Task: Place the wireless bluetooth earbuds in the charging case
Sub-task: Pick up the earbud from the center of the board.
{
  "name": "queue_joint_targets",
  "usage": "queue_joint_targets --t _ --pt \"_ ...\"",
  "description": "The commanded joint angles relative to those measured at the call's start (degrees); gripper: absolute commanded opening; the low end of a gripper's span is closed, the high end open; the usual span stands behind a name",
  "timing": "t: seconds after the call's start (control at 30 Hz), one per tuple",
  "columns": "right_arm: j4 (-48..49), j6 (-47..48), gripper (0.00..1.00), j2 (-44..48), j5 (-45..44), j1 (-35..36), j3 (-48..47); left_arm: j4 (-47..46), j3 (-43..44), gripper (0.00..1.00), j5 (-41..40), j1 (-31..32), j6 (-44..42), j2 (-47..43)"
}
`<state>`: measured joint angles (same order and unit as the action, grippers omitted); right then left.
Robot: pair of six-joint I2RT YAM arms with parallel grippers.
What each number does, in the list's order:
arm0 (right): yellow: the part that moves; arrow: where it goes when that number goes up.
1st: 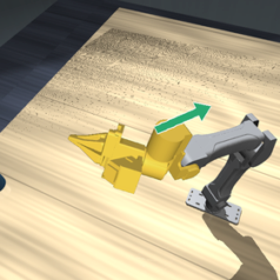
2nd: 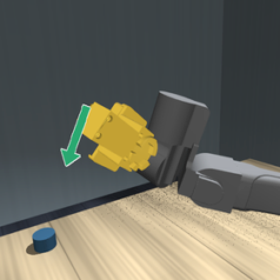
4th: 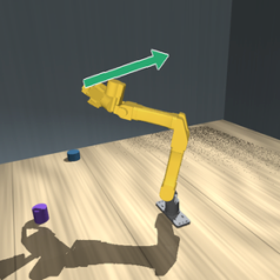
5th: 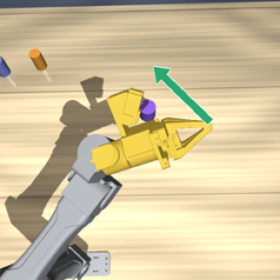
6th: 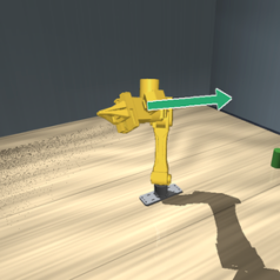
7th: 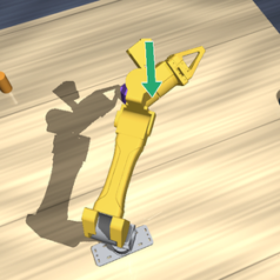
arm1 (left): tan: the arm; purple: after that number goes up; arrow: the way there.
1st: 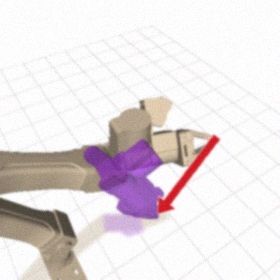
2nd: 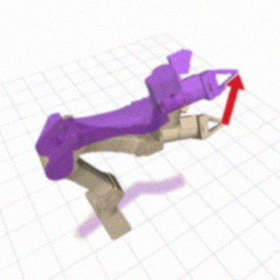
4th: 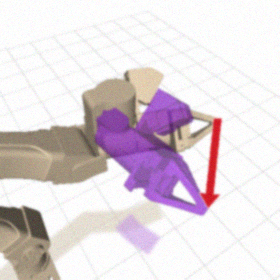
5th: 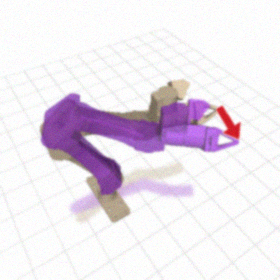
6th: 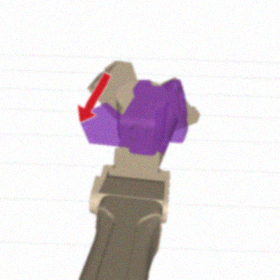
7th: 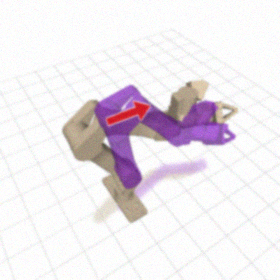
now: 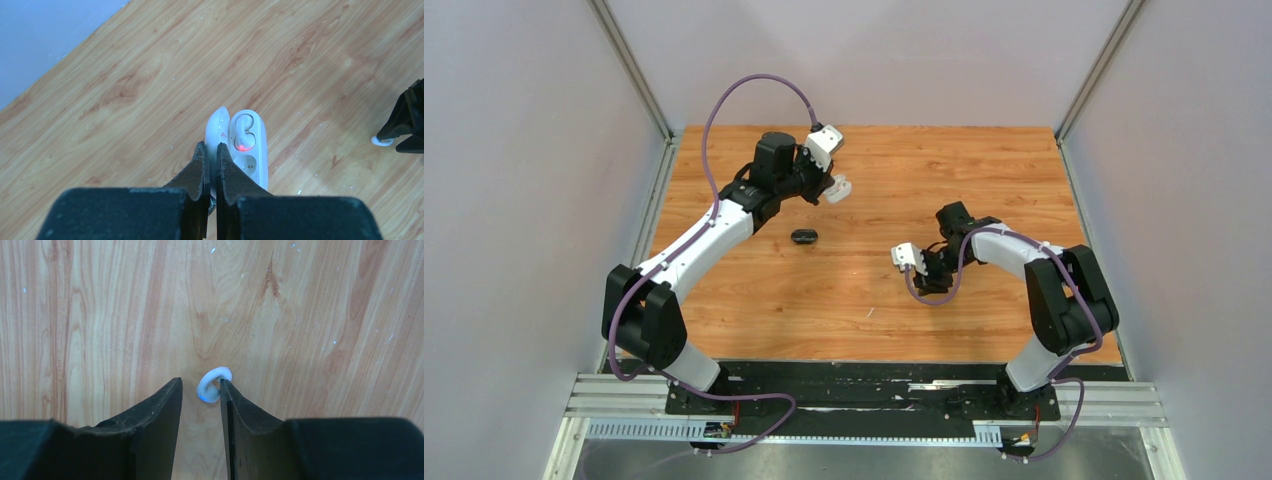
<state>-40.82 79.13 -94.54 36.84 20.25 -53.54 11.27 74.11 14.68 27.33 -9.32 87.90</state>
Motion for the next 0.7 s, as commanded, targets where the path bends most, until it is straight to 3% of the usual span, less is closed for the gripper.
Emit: queue_joint_targets --t 0.0,0.43,0.67 --pt "1.7 -3.8 0.36 -0.5 -0.2 0.6 -1.5 -2.3 0.9 0.0 0.2 -0.2 0.4 -1.0" --pt "2.9 -13.8 0.35 -2.5 -1.5 0.6 -5.6 -2.5 0.7 0.0 0.5 -0.3 0.5 -1.0" --pt "2.2 -14.7 0.26 -2.4 -2.2 0.6 -5.8 -2.6 0.4 0.0 0.5 -0.2 0.7 -1.2"
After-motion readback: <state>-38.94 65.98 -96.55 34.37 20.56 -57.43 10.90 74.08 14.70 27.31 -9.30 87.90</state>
